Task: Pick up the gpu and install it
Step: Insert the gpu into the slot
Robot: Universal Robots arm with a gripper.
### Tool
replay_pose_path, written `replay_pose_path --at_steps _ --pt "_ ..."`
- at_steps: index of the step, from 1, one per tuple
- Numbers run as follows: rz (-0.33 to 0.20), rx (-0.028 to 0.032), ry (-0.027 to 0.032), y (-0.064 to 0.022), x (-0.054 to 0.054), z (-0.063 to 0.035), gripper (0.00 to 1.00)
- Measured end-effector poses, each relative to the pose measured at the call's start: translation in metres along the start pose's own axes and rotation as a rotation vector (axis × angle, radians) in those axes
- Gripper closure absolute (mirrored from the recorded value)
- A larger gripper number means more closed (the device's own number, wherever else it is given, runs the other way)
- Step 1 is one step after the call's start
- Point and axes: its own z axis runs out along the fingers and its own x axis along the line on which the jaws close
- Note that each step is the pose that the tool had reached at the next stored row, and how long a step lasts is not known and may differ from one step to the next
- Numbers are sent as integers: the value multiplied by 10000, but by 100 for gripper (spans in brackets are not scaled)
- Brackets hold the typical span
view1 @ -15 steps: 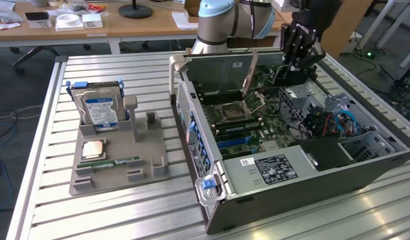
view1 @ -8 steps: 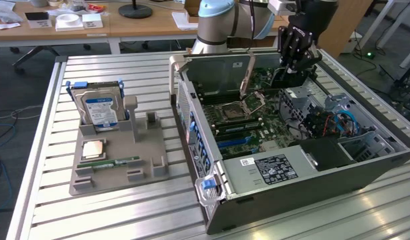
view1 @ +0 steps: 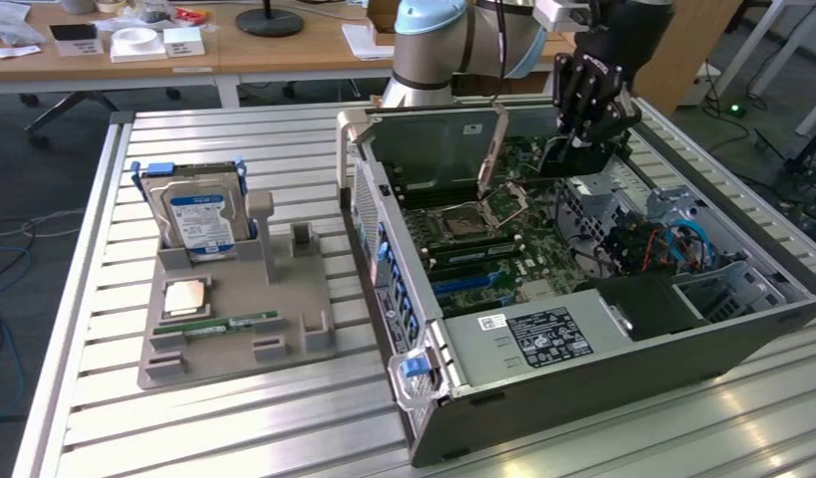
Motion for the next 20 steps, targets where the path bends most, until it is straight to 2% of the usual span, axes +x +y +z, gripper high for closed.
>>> replay_pose_path --at_steps 10,15,20 --pt "-2 0 1 31 16 63 74" --pt "-2 0 1 31 16 64 74" --pt "-9 4 -1 68 19 77 74"
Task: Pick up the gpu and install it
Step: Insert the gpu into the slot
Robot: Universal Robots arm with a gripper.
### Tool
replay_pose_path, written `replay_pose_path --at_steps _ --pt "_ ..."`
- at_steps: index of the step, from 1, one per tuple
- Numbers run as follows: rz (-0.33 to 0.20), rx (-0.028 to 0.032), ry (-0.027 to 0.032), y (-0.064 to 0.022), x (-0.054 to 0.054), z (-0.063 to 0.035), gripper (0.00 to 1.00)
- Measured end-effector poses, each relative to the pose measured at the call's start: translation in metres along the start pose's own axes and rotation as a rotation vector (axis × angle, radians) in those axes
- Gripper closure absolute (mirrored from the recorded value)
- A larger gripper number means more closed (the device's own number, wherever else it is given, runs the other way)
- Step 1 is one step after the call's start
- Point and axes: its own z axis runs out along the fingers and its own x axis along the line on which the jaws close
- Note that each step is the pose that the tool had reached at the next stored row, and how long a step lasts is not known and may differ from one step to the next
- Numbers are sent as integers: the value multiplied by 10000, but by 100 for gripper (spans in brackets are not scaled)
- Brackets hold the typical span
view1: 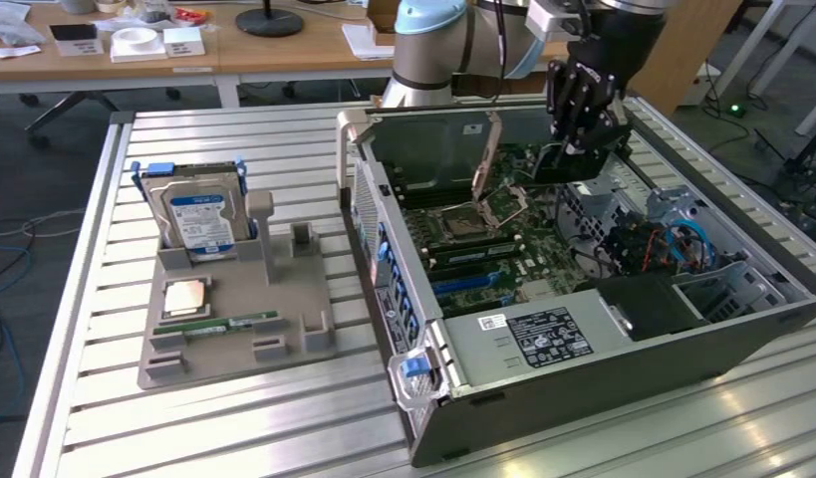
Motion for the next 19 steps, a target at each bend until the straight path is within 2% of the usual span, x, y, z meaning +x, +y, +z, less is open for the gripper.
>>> replay_pose_path --at_steps 9,19 --pt "-3 1 0 10 1 12 74" --pt "-3 5 2 72 5 46 74"
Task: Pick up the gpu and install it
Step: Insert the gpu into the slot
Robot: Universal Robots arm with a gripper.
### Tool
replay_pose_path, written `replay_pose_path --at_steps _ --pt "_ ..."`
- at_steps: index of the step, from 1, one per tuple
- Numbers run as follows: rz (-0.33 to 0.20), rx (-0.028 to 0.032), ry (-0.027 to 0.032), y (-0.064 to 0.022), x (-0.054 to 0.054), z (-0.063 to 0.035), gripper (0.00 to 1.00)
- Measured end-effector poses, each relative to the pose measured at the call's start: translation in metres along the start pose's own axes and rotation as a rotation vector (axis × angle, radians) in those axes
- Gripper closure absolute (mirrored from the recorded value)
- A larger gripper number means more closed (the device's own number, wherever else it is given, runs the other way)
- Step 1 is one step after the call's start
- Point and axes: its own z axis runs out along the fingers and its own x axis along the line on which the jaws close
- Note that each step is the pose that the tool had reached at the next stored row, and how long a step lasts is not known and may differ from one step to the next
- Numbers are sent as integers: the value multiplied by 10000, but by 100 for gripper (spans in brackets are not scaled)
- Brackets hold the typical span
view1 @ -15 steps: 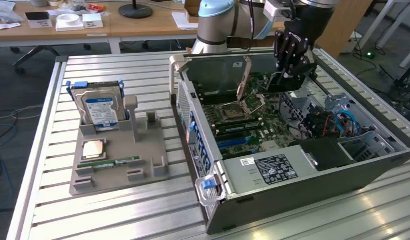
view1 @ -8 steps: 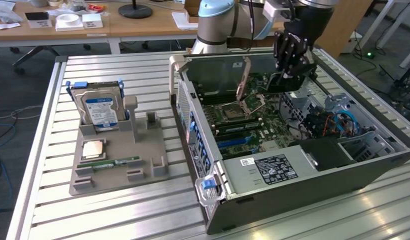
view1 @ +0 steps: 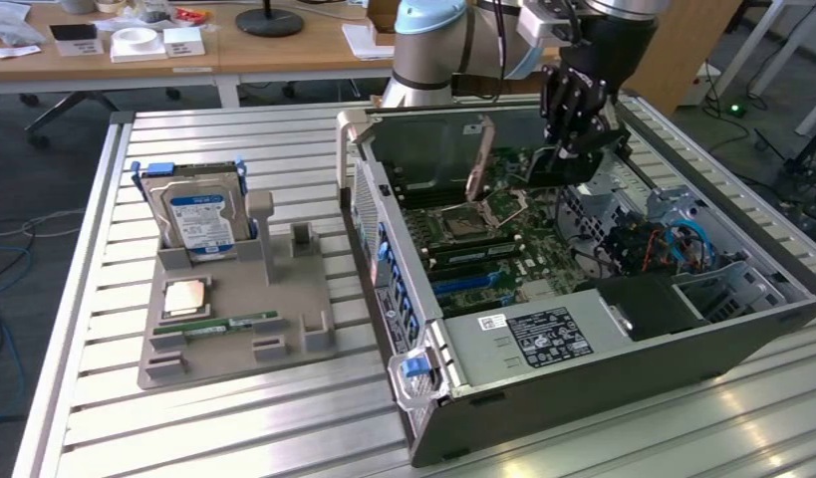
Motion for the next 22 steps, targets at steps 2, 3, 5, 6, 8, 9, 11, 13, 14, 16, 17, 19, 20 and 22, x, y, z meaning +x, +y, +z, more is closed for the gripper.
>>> replay_pose_path --at_steps 2,3,5,6,8,9,11,13,14,16,17,19,20,22 --pt "-1 -1 1 2 0 0 74" --pt "-1 0 0 2 0 1 74" --pt "-1 0 -1 5 0 2 74" --pt "0 0 -2 13 0 4 74" --pt "-1 1 -2 34 2 6 74" --pt "-1 1 -2 48 3 6 74" --pt "-1 3 -2 74 4 7 74" --pt "0 9 -3 95 11 9 74" --pt "-3 9 -4 95 26 9 74" --pt "-2 9 -2 95 64 8 74" --pt "-2 9 -3 95 84 8 74" --pt "0 15 -4 102 118 10 74" --pt "-2 24 -7 112 126 16 74" --pt "-5 45 -12 138 135 31 74"
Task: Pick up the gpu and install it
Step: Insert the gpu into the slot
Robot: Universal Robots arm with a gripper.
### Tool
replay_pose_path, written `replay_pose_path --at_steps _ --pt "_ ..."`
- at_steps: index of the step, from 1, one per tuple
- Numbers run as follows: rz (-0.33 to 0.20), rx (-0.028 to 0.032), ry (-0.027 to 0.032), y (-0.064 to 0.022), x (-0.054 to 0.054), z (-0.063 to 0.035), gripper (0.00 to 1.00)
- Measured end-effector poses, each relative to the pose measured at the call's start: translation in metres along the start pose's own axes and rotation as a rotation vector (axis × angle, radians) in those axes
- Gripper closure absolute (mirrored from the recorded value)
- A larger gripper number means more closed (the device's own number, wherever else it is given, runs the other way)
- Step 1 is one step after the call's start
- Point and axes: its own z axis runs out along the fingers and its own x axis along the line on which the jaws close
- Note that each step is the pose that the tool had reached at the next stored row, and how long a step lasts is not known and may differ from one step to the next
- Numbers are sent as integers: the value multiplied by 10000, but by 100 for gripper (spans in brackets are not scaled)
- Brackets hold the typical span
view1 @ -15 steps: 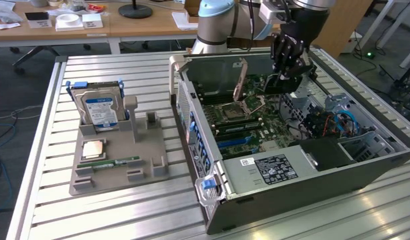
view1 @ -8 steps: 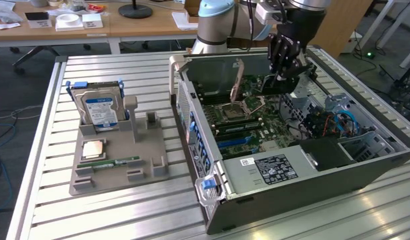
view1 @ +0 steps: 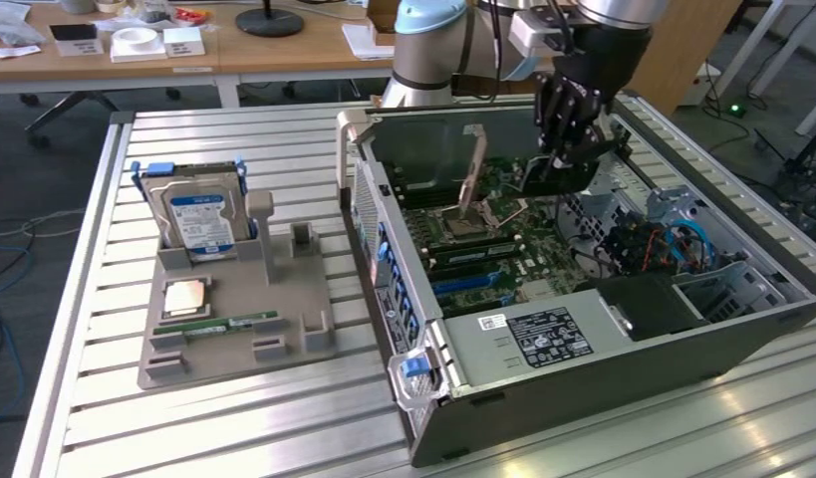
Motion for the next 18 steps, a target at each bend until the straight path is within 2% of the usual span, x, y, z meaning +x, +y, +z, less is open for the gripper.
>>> replay_pose_path --at_steps 6,18 --pt "-18 70 -4 86 33 56 74" --pt "-70 104 -8 175 173 165 74"
